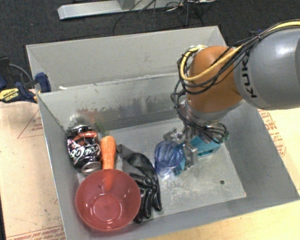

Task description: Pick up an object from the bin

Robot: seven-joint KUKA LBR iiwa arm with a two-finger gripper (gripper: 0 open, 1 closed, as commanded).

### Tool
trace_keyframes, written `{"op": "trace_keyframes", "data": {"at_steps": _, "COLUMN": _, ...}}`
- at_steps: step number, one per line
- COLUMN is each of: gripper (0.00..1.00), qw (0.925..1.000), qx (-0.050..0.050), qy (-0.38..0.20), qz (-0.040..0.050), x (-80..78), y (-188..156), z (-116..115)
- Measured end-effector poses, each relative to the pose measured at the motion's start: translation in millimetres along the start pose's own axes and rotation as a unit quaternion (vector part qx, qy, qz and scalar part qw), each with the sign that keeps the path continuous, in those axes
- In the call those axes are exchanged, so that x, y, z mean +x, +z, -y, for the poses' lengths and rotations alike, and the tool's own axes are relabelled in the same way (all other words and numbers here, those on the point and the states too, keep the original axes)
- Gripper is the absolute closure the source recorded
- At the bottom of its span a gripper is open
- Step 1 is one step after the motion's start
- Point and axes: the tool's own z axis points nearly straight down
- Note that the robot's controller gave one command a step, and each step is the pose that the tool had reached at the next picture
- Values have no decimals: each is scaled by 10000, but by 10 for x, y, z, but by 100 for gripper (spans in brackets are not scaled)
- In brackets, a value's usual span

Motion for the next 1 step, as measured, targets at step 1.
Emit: {"op": "trace_keyframes", "data": {"at_steps": 1, "gripper": 100, "qw": 10000, "qx": -2, "qy": 6, "qz": 2, "x": 0, "y": -117, "z": -2}}
